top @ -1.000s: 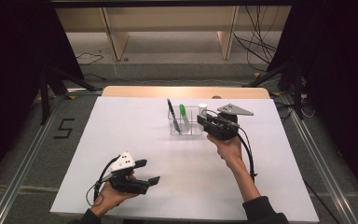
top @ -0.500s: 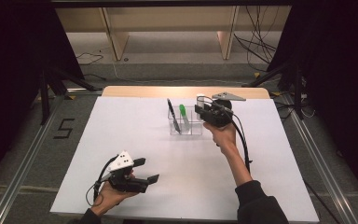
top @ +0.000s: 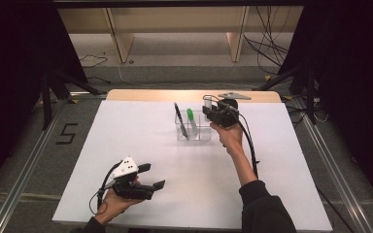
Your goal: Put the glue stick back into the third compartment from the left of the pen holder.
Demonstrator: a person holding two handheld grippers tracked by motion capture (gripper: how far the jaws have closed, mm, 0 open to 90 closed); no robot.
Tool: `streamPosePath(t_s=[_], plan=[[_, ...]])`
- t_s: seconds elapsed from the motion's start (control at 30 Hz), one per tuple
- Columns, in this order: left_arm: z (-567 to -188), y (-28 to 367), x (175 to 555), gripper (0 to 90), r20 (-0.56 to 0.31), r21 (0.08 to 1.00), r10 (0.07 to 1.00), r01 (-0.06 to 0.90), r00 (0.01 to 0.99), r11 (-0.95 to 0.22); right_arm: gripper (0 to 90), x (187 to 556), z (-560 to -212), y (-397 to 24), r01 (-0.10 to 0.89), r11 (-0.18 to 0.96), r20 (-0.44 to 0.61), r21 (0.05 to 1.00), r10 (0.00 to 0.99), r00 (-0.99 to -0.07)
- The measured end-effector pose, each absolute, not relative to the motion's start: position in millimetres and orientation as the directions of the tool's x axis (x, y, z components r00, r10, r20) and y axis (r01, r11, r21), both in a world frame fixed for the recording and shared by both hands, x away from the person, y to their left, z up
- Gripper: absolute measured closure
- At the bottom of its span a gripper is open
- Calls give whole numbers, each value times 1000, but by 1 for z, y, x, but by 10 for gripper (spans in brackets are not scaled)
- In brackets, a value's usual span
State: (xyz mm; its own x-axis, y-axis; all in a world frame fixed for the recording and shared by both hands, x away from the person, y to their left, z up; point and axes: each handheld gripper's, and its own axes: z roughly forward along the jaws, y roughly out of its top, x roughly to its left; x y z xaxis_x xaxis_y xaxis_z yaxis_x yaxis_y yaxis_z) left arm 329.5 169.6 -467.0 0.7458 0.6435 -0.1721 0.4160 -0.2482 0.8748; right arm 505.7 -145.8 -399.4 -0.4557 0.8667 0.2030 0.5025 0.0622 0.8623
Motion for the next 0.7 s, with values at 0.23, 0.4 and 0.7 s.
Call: streamPosePath(t_s=[0.23,0.4,0.7], plan=[[-467,170,330,159,-174,876,646,417,743,-244,700,512,-405,-143,517,63,204,854,873,-443],[-466,170,329,159,-177,877,648,417,741,-238,699,514,-406,-139,518,61,207,853,872,-444],[-467,170,330,159,-176,875,649,419,740,-241,698,517,-411,-135,528,69,201,847,877,-437]])
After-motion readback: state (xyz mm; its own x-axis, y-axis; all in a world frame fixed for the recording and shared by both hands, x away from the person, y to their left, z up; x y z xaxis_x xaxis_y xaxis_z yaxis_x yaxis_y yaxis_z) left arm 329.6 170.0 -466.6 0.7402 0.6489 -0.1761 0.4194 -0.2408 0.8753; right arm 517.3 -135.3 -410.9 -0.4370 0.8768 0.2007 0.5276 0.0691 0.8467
